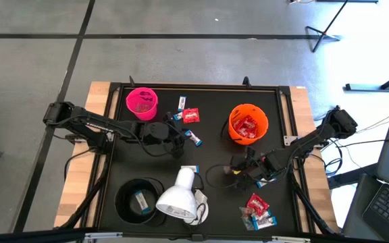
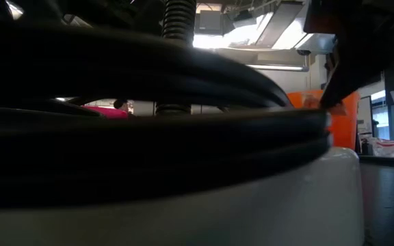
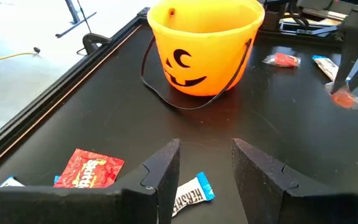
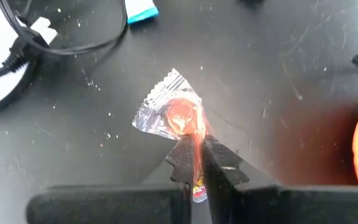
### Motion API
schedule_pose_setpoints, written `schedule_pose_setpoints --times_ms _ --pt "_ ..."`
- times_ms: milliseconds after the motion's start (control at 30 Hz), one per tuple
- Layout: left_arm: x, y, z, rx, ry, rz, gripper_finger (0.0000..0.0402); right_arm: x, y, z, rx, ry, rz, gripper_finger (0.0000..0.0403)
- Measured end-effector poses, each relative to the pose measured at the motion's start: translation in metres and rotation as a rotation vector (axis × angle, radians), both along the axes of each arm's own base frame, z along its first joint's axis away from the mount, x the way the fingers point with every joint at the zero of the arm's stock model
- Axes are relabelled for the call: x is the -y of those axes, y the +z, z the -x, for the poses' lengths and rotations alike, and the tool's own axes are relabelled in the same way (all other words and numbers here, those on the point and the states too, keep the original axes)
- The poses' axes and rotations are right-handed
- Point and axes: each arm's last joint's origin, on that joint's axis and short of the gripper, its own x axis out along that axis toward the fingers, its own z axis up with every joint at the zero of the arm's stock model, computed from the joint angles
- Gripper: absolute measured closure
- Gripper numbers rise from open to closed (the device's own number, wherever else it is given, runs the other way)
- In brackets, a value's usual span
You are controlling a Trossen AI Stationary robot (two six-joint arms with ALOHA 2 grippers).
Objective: Sort candy
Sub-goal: Put the orange gummy into the pink bucket
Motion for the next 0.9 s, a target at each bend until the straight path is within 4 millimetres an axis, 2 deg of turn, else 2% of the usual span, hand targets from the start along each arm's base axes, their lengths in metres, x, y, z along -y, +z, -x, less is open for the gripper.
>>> schedule_pose_setpoints --times_ms 900 --pt "0.0019 0.0034 -0.0024 0.052 -0.041 0.058 0.0266 0.0011 0.0014 -0.0011 0.032 -0.024 0.043 0.0382"
